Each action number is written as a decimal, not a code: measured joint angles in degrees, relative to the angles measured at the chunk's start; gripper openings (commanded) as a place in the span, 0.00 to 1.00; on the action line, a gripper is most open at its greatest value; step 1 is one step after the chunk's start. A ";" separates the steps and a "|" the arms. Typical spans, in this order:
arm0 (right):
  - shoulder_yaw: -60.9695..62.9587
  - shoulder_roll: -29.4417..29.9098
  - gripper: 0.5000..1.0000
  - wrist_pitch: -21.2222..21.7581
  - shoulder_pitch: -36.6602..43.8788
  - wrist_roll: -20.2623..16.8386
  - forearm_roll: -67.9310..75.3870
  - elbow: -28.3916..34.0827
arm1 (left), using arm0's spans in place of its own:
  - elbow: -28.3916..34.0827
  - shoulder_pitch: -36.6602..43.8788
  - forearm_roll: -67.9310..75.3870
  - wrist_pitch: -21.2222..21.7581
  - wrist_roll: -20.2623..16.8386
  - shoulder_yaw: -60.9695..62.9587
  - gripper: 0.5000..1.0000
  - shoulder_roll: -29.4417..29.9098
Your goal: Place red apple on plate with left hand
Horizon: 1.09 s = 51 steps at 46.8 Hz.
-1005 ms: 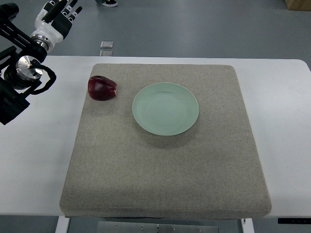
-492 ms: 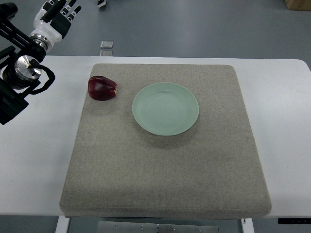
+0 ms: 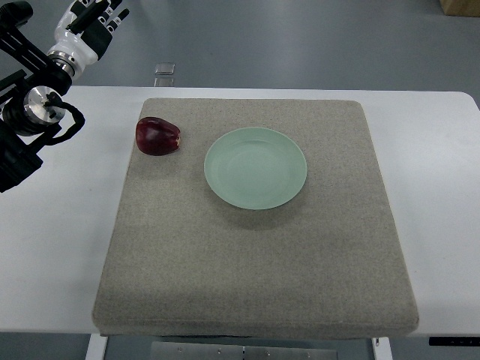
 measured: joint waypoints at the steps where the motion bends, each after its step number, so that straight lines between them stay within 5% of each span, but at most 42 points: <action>1: 0.00 0.00 0.86 0.00 0.00 0.00 0.00 0.00 | -0.16 -0.06 0.04 0.00 0.00 0.25 1.00 0.27; 37: 0.00 0.00 0.86 0.00 0.01 -0.01 0.00 0.00 | -27.47 -16.00 31.20 0.08 -1.52 30.99 0.92 20.67; 51: 0.00 0.00 0.86 0.00 0.02 -0.01 0.00 0.00 | -28.13 -22.93 37.00 -0.95 -2.68 40.90 1.00 21.21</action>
